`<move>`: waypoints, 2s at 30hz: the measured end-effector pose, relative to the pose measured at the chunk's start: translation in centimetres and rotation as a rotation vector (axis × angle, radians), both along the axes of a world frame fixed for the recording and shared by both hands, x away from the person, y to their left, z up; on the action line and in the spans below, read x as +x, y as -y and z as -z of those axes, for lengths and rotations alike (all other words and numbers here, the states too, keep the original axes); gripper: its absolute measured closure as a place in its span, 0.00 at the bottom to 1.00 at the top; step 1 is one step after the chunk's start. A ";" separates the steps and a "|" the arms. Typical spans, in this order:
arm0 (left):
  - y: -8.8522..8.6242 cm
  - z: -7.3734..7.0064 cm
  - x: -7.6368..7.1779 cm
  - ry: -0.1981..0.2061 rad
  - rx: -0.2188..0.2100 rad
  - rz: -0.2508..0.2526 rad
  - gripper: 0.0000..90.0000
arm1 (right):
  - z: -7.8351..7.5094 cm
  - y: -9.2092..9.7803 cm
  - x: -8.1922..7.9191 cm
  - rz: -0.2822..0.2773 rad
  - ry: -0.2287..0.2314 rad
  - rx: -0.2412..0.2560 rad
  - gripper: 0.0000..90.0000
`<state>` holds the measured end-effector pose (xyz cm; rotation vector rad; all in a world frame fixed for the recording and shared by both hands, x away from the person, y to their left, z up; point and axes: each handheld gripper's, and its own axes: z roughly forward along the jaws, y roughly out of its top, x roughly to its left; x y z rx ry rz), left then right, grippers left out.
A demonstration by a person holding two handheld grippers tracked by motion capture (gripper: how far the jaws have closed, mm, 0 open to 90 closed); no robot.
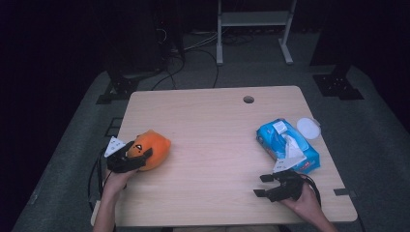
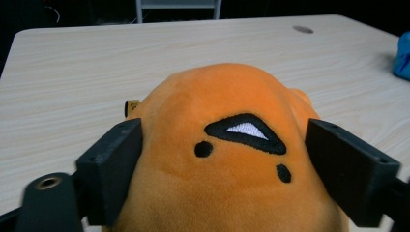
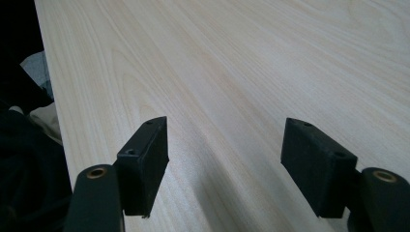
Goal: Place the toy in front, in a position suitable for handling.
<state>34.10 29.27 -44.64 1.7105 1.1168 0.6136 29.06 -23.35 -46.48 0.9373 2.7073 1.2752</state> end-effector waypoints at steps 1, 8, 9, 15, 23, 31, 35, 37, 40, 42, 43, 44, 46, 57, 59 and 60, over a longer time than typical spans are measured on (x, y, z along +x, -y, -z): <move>0.0 0.1 0.0 -0.002 -0.002 0.006 0.22 | 0.0 0.0 0.0 0.000 -0.001 -0.001 0.36; -0.4 0.0 -0.2 -0.013 0.009 0.023 0.39 | 0.1 -0.1 0.1 -0.003 -0.002 -0.010 0.36; -0.4 0.0 -0.2 -0.013 0.008 0.026 0.40 | 0.1 -0.1 0.0 -0.003 -0.001 -0.009 0.36; -0.7 0.2 -0.1 -0.017 -0.026 0.016 0.38 | 0.1 -0.2 0.1 -0.007 0.002 -0.012 0.36; -1.0 0.5 0.1 -0.034 -0.057 0.003 0.34 | 0.1 -0.3 0.0 -0.010 0.001 -0.019 0.36; -1.1 0.8 0.0 -0.033 -0.090 -0.003 0.32 | 0.2 -0.3 0.1 -0.012 0.002 -0.023 0.37; -1.0 0.5 -0.1 -0.022 -0.069 -0.010 0.41 | 0.1 -0.4 0.0 -0.012 0.006 -0.023 0.37; -0.6 0.0 -0.2 -0.022 -0.048 -0.022 0.47 | 0.1 -0.3 0.0 -0.012 0.005 -0.024 0.37; -0.4 -0.4 -0.3 -0.013 -0.040 -0.027 0.52 | 0.0 -0.3 0.0 -0.011 0.012 -0.025 0.38; -0.4 -0.5 -0.3 -0.012 -0.049 -0.030 0.53 | -0.1 -0.3 -0.1 -0.012 0.015 -0.023 0.38; -0.4 -0.6 -0.3 -0.009 -0.057 -0.034 0.53 | -0.1 -0.3 -0.1 -0.012 0.016 -0.020 0.38; -0.4 -0.6 -0.3 -0.009 -0.065 -0.038 0.54 | -0.1 -0.3 -0.1 -0.012 0.016 -0.020 0.38; -0.5 -0.8 -0.4 -0.004 -0.094 -0.042 0.55 | 0.0 -0.3 0.0 -0.013 0.013 -0.023 0.38; 0.5 -3.1 -1.4 0.078 -0.186 0.000 0.55 | -0.1 -0.3 0.0 -0.010 0.020 -0.022 0.38; 1.2 -3.7 -1.5 0.098 -0.197 0.027 0.55 | -0.1 -0.3 0.0 -0.009 0.022 -0.020 0.38; 2.1 -4.2 -1.7 0.111 -0.200 0.060 0.55 | -0.2 -0.2 0.0 -0.005 0.021 -0.016 0.38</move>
